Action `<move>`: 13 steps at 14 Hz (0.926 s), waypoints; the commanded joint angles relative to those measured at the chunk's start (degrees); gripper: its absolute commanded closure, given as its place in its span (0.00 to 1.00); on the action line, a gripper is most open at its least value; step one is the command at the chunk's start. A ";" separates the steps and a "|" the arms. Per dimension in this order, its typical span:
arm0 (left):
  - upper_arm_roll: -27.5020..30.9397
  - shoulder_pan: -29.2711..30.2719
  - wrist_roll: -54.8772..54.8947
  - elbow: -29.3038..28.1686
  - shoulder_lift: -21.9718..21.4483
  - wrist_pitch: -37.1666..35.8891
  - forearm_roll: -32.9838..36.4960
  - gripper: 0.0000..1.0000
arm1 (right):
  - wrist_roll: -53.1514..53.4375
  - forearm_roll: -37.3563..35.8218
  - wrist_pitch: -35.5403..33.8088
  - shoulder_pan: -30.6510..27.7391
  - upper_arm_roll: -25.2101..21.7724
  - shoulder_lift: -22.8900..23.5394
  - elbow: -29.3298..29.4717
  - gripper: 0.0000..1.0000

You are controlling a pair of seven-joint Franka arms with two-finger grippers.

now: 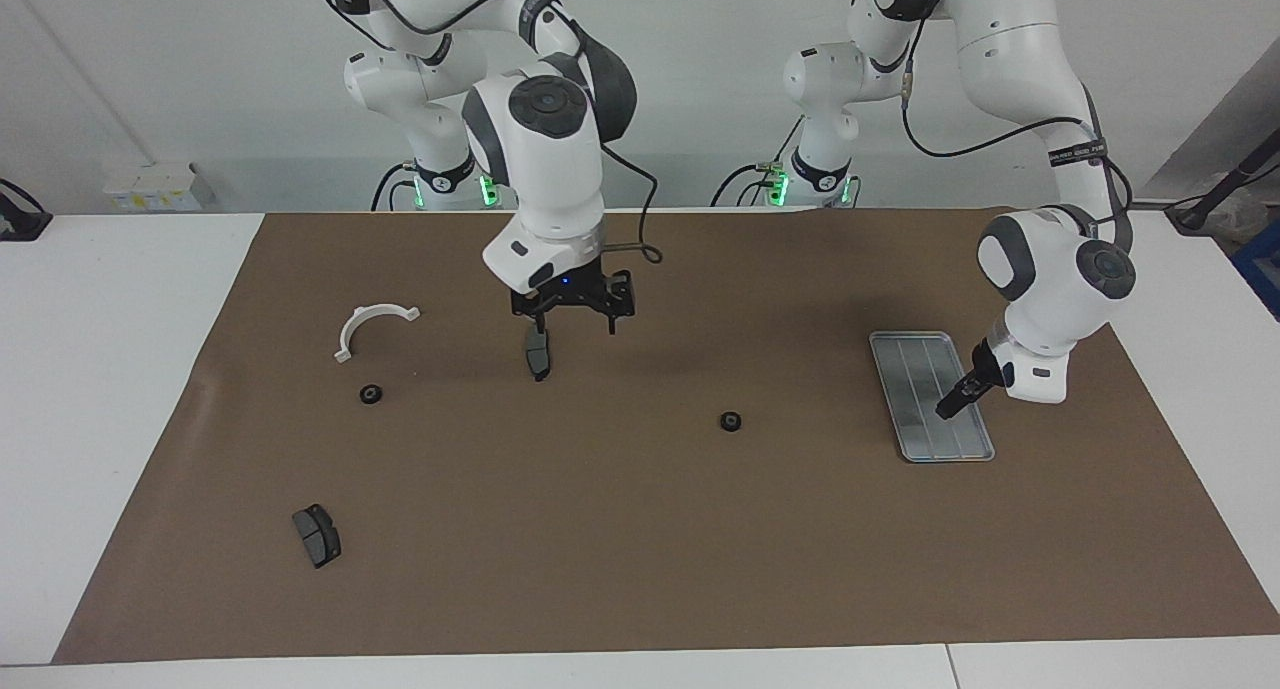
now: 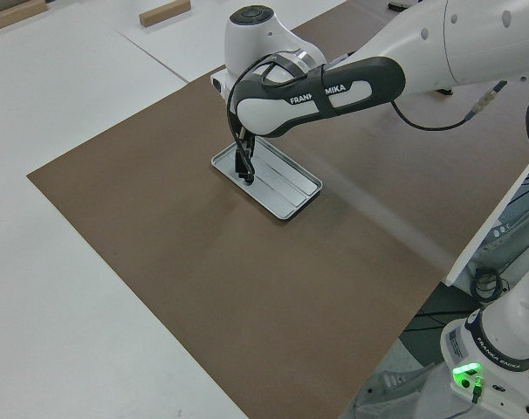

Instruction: Place bearing gear from tray to pile

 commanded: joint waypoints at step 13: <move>0.26 -0.16 1.12 -5.39 -1.77 4.94 -0.21 0.44 | 18.70 -4.76 12.52 10.87 -0.56 22.19 16.38 0.00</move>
